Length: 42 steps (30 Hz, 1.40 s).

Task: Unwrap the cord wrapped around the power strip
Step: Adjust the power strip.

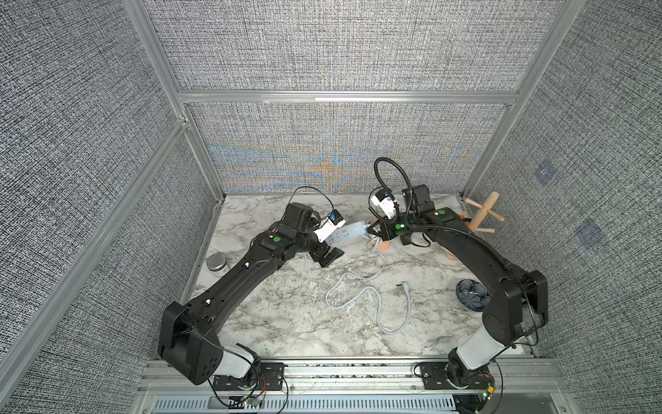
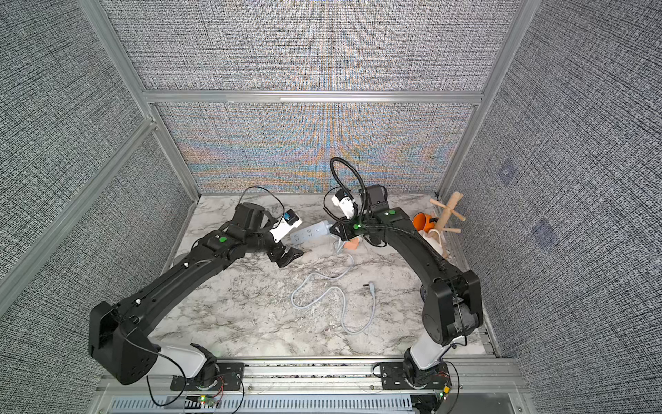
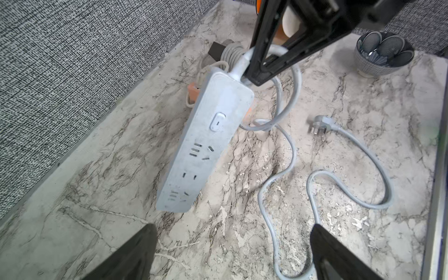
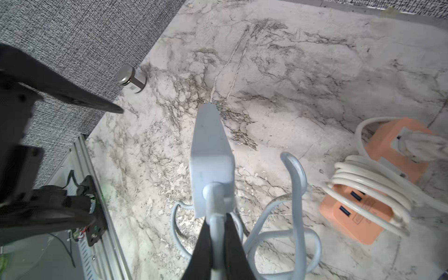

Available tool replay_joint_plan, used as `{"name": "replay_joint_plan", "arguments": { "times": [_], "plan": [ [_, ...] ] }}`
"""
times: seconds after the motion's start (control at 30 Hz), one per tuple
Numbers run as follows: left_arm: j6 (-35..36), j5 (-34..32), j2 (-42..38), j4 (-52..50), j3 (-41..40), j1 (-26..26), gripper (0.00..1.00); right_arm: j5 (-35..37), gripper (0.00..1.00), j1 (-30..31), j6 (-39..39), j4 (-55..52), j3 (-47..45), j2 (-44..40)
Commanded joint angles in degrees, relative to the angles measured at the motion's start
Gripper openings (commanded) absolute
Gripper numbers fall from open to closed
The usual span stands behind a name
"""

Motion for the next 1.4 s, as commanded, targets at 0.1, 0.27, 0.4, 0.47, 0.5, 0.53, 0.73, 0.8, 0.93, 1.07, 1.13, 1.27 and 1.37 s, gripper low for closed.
{"name": "replay_joint_plan", "arguments": {
  "times": [0.1,0.27,0.4,0.47,0.5,0.53,0.73,0.8,0.93,1.07,1.13,1.27,1.37],
  "plan": [
    [0.9,2.2,5.1,5.4,2.5,-1.9,0.99,-5.3,0.0,0.6,1.1,-0.4,-0.2,-0.7],
    [0.9,2.0,9.2,5.4,4.7,-3.0,0.99,-6.4,0.0,1.3,2.2,-0.1,0.5,-0.3],
    [-0.2,0.0,10.7,6.4,5.3,-3.2,0.99,-7.4,0.0,2.0,2.8,0.3,1.1,0.1],
    [-0.5,-0.6,11.0,6.6,5.5,-3.2,0.96,-8.1,0.0,2.2,3.2,0.9,1.1,0.5],
    [-0.6,-0.8,11.1,6.6,5.6,-3.3,0.91,-8.7,0.0,2.3,3.6,1.3,1.0,0.6],
    [-0.7,-1.2,11.2,6.6,5.5,-3.2,0.87,-9.3,0.0,2.3,4.0,1.7,0.8,0.7],
    [-3.3,-5.7,11.9,6.0,6.0,-3.2,0.49,-10.8,0.0,2.3,5.4,3.5,0.2,0.7],
    [-4.1,-6.2,12.2,6.6,5.7,-3.2,0.4,-12.1,0.0,2.4,6.0,4.4,0.0,0.5],
    [-8.5,-9.5,12.4,7.6,5.4,-3.1,0.23,-12.2,0.0,2.1,6.9,5.3,-0.6,0.4],
    [-12.3,-14.2,11.8,7.3,5.7,-3.1,0.08,-12.4,0.14,1.7,8.3,6.8,-1.5,0.2],
    [-13.6,-15.0,11.5,6.9,5.8,-3.1,0.01,-12.4,0.45,1.2,8.6,7.1,-1.7,-0.1],
    [-15.5,-15.6,11.5,4.7,7.0,-3.1,0.0,-11.9,0.82,-1.0,7.9,7.2,-2.9,-2.6],
    [-16.8,-15.3,11.9,2.3,8.9,-3.1,0.0,-11.5,0.87,-4.3,7.7,8.7,-7.4,-7.0]
  ]
}}
